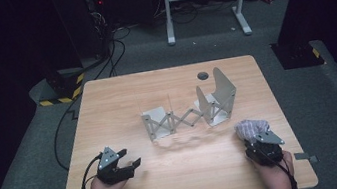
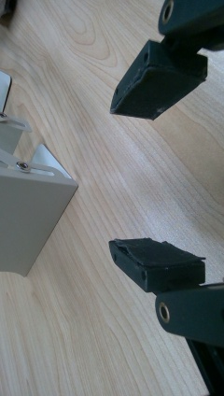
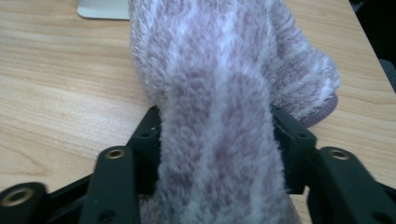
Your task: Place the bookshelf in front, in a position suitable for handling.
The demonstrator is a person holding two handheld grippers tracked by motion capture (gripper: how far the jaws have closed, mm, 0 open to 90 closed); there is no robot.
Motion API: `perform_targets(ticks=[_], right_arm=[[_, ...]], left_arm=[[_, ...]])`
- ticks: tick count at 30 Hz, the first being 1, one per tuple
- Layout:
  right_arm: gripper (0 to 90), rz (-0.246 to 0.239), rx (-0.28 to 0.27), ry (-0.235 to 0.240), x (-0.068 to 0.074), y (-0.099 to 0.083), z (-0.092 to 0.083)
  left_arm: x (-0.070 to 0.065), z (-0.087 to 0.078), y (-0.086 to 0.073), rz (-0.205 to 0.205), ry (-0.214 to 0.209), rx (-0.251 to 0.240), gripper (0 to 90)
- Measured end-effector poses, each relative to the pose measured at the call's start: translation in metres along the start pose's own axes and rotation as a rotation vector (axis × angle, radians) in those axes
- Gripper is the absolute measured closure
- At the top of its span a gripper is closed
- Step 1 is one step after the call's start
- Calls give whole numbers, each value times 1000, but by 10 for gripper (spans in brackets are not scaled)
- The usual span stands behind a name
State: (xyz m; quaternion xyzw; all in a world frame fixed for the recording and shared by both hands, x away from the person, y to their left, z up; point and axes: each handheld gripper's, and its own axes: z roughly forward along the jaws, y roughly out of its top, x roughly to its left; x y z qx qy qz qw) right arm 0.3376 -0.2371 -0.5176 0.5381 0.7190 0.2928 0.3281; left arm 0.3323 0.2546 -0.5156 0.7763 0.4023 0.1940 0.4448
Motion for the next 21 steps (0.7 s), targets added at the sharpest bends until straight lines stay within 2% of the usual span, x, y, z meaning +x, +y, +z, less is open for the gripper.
perform_targets(ticks=[4, 10, 16, 21], right_arm=[[380, 12, -43, -1, 1, 7, -8], [355, 18, -105, 6, 5, 16, -21], [359, -7, -148, 21, 13, 23, -30], [419, -50, -194, 53, 26, 29, -36]], left_arm=[[0, 0, 0, 0, -1, 1, 290], [0, 0, 0, 8, -5, 5, 290], [-1, 0, 0, 6, -7, 3, 289], [-2, 0, 0, 8, 1, 3, 289]])
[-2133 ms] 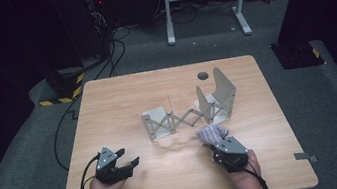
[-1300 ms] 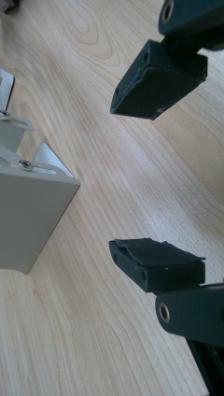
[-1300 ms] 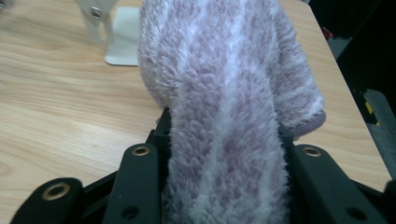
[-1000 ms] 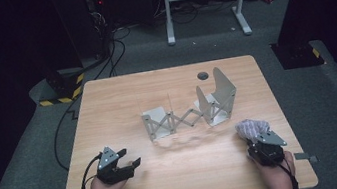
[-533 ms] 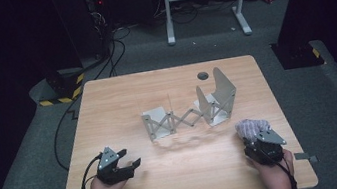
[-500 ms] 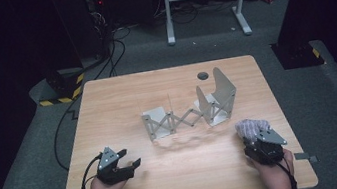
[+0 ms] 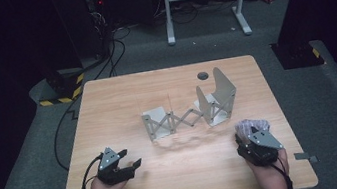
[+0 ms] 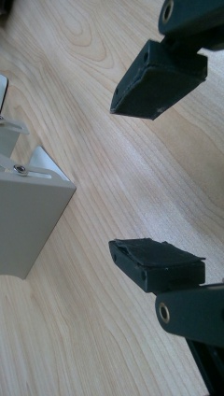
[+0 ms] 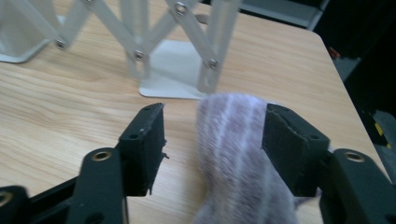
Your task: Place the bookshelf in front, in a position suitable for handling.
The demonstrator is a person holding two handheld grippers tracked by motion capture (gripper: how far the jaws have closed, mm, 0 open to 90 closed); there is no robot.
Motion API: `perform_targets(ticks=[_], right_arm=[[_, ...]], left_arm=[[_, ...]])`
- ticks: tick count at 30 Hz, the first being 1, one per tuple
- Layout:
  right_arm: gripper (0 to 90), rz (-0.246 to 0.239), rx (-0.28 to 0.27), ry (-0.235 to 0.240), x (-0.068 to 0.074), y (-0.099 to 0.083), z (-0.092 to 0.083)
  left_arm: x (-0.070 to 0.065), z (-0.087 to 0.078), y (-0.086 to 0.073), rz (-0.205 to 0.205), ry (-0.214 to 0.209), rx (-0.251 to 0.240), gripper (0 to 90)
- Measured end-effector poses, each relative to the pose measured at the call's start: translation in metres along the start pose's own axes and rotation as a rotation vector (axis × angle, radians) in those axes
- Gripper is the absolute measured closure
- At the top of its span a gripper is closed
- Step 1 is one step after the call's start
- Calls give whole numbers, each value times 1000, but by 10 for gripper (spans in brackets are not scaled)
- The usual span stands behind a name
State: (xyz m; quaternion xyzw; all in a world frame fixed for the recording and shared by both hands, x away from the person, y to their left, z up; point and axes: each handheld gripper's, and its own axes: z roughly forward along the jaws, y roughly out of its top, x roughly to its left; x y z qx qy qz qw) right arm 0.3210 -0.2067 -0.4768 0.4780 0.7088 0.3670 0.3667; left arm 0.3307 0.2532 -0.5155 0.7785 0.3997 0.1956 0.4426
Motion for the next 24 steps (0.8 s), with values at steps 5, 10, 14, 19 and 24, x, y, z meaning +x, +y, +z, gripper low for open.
perform_targets(ticks=[5, 10, 14, 19, 24], right_arm=[[599, -2, -31, 71, 11, 8, 5], [648, 1, -14, 79, 23, 28, 27], [633, -4, 15, 27, 25, 46, 55], [639, -18, 55, 15, 30, 60, 79], [640, -23, 58, 2, 32, 66, 90]], left_arm=[[-1, -1, 0, -5, 4, -2, 296], [-1, -1, 0, -1, 2, -2, 300], [-1, -3, 0, -1, -2, -6, 300], [1, -3, -2, -7, -2, -2, 301], [1, -4, -1, -11, -4, -8, 302]])
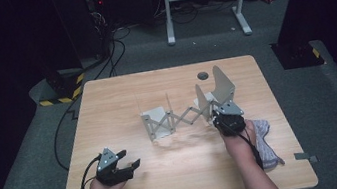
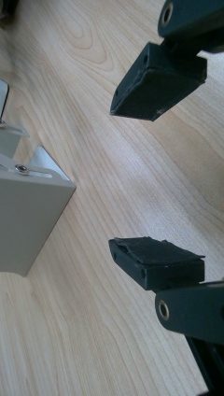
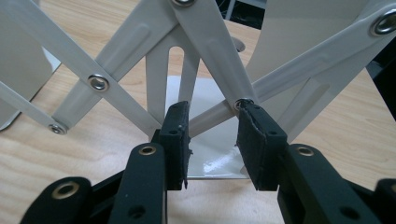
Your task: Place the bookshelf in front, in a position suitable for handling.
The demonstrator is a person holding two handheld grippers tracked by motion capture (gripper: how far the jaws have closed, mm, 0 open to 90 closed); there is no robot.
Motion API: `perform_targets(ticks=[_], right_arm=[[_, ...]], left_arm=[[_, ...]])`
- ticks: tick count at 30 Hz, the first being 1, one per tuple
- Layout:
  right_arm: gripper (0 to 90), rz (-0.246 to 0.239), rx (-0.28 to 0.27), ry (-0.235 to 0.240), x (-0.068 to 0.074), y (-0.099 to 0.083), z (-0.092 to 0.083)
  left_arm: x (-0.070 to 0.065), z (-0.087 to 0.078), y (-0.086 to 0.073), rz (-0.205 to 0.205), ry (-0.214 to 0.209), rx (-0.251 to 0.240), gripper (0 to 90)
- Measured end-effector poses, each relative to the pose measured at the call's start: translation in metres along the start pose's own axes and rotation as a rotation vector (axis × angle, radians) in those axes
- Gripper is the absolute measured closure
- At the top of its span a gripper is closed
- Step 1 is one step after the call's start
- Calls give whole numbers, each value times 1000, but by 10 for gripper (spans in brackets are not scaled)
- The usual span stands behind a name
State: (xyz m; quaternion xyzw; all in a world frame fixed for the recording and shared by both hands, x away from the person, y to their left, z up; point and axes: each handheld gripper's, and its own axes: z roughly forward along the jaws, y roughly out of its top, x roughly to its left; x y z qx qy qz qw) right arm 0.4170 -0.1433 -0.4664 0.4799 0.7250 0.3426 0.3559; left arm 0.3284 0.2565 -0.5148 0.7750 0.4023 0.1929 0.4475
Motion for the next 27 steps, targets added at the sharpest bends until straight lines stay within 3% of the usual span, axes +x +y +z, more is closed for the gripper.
perform_targets(ticks=[7, 10, 13, 14, 18, 19, 20, 23, 27], right_arm=[[632, 18, 16, -14, -5, 18, 29], [623, 23, 14, -11, -3, 19, 29], [624, 15, -15, 8, 4, 15, 16], [621, 6, -50, 34, 11, 12, 3], [624, 0, -99, 88, 25, 12, -15], [647, -11, -130, 134, 38, 14, -24], [647, -11, -130, 134, 38, 14, -24], [648, -42, -142, 184, 61, 18, -27], [632, -66, -142, 201, 77, 22, -20]], left_arm=[[0, 3, 0, 7, -2, 10, 303], [0, 2, -1, 0, -3, 8, 303], [1, 2, -2, -1, -2, 11, 303], [0, 2, -2, 2, -2, 12, 303], [-2, 2, 0, 12, -2, 11, 304], [-3, 3, 0, 8, -4, 7, 304], [-3, 3, 0, 8, -4, 7, 304], [-3, 4, 0, 12, -3, 14, 304], [-2, 3, 0, 13, -1, 14, 304]])
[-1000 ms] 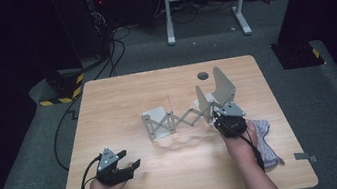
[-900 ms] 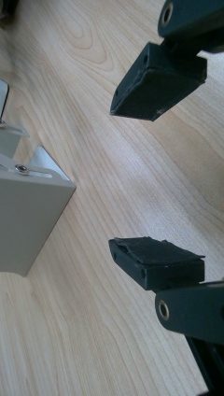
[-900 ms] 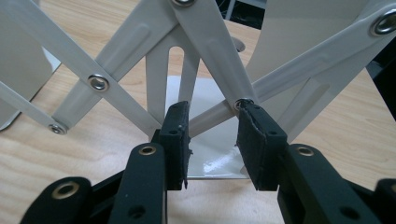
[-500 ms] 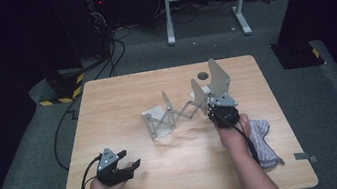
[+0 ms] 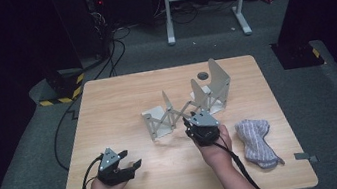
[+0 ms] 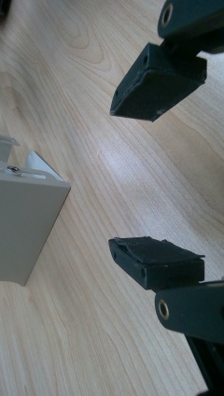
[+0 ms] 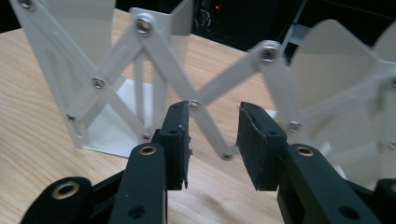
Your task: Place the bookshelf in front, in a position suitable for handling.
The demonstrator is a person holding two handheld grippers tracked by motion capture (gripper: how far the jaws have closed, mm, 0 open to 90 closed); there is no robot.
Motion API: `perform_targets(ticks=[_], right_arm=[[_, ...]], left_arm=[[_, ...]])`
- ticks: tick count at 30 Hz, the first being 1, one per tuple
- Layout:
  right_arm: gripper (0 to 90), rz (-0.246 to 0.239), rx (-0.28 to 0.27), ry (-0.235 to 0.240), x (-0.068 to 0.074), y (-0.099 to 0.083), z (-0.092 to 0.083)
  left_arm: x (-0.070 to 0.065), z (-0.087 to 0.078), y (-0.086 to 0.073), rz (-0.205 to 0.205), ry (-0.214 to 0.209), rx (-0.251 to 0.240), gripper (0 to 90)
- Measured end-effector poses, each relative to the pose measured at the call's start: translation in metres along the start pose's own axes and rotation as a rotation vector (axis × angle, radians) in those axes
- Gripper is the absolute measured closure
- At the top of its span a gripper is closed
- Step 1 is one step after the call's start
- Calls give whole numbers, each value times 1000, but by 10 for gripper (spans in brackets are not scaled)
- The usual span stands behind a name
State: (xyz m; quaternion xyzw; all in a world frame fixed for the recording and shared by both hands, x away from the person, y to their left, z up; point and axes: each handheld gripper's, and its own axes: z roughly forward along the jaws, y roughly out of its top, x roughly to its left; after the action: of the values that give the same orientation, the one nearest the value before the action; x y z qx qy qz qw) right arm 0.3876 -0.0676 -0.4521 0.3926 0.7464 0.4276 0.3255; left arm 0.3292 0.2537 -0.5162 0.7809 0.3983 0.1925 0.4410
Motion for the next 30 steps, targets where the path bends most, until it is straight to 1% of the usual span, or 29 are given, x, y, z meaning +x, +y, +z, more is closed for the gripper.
perform_targets(ticks=[3, 6, 7, 8, 9, 10, 11, 13, 16, 18, 20, 22, 23, 24, 26, 30], right_arm=[[620, 8, -9, 17, 5, 3, 2], [606, -9, -29, 32, 13, 8, 1], [606, -9, -29, 32, 13, 8, 1], [591, -18, -43, 40, 18, 14, 0], [591, -18, -43, 40, 18, 14, 0], [563, -20, -55, 47, 22, 22, 2], [563, -20, -55, 47, 22, 22, 2], [524, -17, -68, 44, 27, 32, 7], [493, -4, -87, 31, 32, 41, 13], [482, 3, -77, 11, 34, 47, 22], [486, 13, -65, 4, 33, 48, 29], [517, 21, -53, -5, 32, 48, 36], [515, 27, -48, 7, 31, 47, 40], [520, 32, -46, 11, 31, 47, 41], [558, 32, -46, 12, 33, 46, 43], [614, 40, -51, 11, 33, 48, 41]], left_arm=[[1, 0, -1, -1, 4, 0, 304], [1, 0, -1, -4, 3, -3, 305], [1, 0, -1, -4, 3, -3, 305], [1, 0, 0, -1, 0, -1, 305], [1, 0, 0, -1, 0, -1, 305], [0, 0, 0, 1, -1, -2, 305], [0, 0, 0, 1, -1, -2, 305], [0, -1, 0, -1, 0, -3, 305], [1, -1, 0, -5, 2, -4, 305], [1, -1, -1, -9, 1, -6, 305], [1, -2, -1, -8, 3, -5, 305], [2, -2, -1, -8, 2, -4, 305], [2, -2, -1, -9, 2, -5, 305], [2, -2, -1, -9, 2, -5, 305], [2, -2, -1, -9, 2, -4, 305], [1, -2, -1, -9, 3, -6, 305]])
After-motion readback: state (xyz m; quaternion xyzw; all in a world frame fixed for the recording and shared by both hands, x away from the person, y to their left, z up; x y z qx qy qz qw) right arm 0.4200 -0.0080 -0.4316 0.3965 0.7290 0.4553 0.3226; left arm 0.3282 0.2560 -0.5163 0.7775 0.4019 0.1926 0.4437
